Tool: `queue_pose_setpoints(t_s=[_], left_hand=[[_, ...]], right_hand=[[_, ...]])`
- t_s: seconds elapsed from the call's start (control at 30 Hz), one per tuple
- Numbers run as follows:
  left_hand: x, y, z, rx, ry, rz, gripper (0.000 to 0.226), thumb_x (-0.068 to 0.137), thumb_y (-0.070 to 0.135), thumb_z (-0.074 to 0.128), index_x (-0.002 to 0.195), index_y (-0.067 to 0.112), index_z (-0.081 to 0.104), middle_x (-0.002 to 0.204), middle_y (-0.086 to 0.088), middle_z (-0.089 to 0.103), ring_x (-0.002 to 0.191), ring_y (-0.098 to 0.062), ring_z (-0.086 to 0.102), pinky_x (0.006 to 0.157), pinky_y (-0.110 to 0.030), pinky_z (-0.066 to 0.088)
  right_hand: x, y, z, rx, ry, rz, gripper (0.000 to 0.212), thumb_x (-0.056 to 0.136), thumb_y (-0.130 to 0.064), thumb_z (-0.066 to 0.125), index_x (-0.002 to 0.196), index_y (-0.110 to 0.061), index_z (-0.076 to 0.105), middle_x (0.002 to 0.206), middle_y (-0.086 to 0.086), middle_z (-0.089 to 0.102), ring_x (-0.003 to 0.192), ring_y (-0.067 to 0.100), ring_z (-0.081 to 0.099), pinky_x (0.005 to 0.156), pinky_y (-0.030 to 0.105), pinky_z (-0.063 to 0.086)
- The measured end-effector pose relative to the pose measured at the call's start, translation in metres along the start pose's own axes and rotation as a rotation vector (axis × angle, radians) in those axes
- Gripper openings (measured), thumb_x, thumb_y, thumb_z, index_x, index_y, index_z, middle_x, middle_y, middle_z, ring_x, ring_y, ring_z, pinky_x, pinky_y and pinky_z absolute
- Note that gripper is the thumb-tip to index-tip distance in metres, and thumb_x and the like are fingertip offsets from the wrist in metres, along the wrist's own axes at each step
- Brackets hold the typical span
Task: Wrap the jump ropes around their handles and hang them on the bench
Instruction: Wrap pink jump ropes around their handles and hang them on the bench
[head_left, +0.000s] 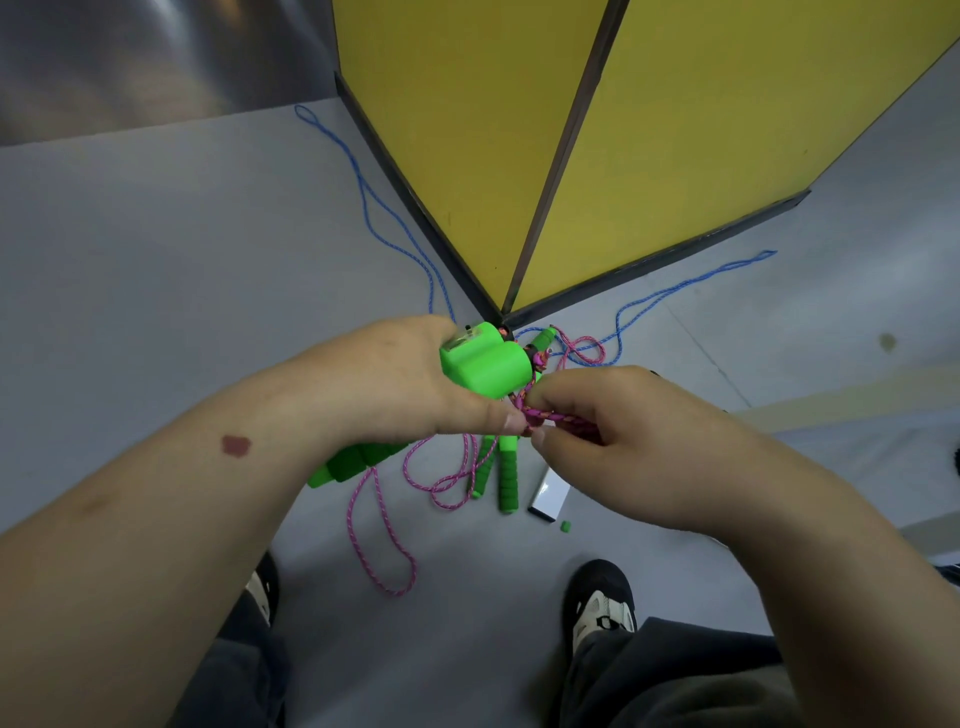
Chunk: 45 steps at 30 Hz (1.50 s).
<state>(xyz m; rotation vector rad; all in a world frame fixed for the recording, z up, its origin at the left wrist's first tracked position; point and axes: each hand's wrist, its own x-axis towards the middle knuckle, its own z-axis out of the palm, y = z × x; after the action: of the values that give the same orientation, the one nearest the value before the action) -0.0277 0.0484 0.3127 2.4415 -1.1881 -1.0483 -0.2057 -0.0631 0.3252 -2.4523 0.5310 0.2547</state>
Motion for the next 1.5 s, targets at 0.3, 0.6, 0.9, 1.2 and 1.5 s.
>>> queue_pose_setpoints(t_s=[0.3, 0.6, 0.9, 1.2, 1.5], left_hand=[[0.001, 0.0, 0.018, 0.324, 0.023, 0.141, 0.067, 0.056, 0.08, 0.08, 0.092, 0.034, 0.048, 0.084, 0.009, 0.058, 0.075, -0.01, 0.056, 0.058, -0.031, 0.04], [-0.013, 0.011, 0.014, 0.323, -0.074, 0.262, 0.054, 0.065, 0.074, 0.079, 0.098, 0.04, 0.052, 0.084, 0.011, 0.062, 0.073, -0.006, 0.059, 0.063, -0.031, 0.052], [-0.023, 0.012, 0.007, 0.222, -0.189, 0.325, 0.056, 0.063, 0.069, 0.083, 0.105, 0.048, 0.053, 0.087, 0.014, 0.064, 0.075, -0.002, 0.063, 0.069, -0.031, 0.057], [-0.026, 0.007, -0.005, -0.022, -0.256, 0.381, 0.05, 0.064, 0.064, 0.086, 0.101, 0.042, 0.06, 0.083, 0.004, 0.076, 0.074, -0.011, 0.073, 0.073, -0.044, 0.061], [-0.026, 0.008, -0.008, -0.218, -0.033, 0.353, 0.051, 0.061, 0.067, 0.086, 0.098, 0.039, 0.065, 0.086, 0.013, 0.072, 0.072, -0.004, 0.068, 0.069, -0.038, 0.059]], right_hand=[[0.001, 0.003, -0.007, 0.082, -0.044, -0.023, 0.027, 0.1, -0.04, 0.054, 0.075, -0.031, 0.056, 0.061, -0.007, 0.049, 0.054, 0.01, 0.045, 0.056, 0.041, 0.043], [0.006, 0.018, -0.005, 0.329, 0.003, -0.064, 0.036, 0.098, -0.046, 0.057, 0.082, -0.014, 0.06, 0.068, 0.009, 0.047, 0.061, 0.023, 0.042, 0.058, 0.043, 0.04], [0.017, 0.03, -0.001, 0.659, 0.065, -0.011, 0.031, 0.077, -0.044, 0.078, 0.073, -0.016, 0.065, 0.062, 0.006, 0.049, 0.056, 0.015, 0.044, 0.052, 0.03, 0.04], [0.025, 0.028, 0.007, 1.063, 0.089, 0.073, 0.031, 0.074, -0.039, 0.084, 0.071, -0.016, 0.063, 0.06, 0.006, 0.055, 0.052, 0.021, 0.047, 0.057, 0.031, 0.035], [0.03, 0.027, 0.015, 1.255, 0.11, 0.215, 0.028, 0.09, -0.03, 0.068, 0.107, -0.01, 0.058, 0.083, 0.02, 0.025, 0.07, 0.027, 0.016, 0.057, 0.029, 0.024]])
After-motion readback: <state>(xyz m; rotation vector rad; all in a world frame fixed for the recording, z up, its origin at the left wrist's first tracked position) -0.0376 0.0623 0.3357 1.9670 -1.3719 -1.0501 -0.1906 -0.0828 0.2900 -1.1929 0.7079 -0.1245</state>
